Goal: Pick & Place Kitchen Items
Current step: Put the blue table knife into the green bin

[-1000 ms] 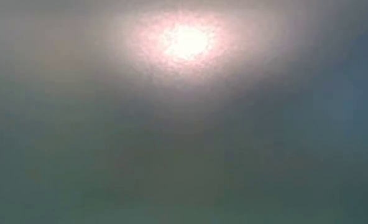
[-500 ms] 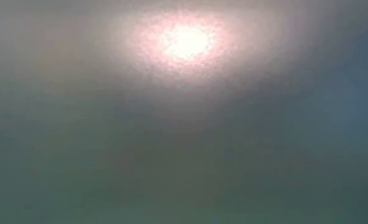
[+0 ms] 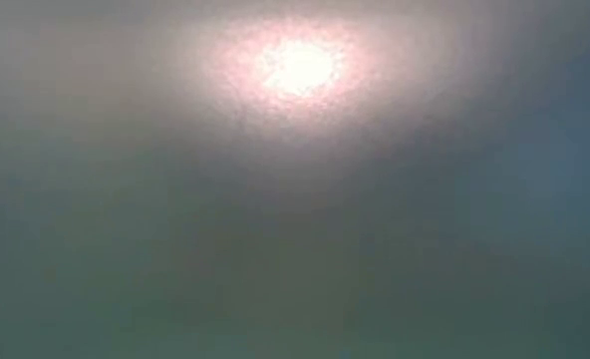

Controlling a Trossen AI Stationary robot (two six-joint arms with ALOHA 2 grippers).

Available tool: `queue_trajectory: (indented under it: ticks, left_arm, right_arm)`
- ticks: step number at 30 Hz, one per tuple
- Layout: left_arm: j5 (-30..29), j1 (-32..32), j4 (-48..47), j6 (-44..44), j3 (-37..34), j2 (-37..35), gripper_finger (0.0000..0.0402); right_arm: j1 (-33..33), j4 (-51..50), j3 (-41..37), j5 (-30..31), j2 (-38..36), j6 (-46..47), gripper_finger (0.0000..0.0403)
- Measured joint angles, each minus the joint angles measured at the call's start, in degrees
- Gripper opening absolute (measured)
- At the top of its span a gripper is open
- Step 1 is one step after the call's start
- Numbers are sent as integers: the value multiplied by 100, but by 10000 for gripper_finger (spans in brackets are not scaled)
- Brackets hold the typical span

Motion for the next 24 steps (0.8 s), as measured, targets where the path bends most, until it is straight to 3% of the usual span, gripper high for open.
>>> queue_trajectory:
  ticks: [9, 24]
  left_arm:
    - [-269, -106, -22, 199, 2, -87, 51]
    - [-663, -179, 113, 512, 73, -107, 51]
  right_arm:
    - [7, -17, 0, -87, 0, 39, 197]
    - [6, -273, 83, -130, -17, 535, 197]
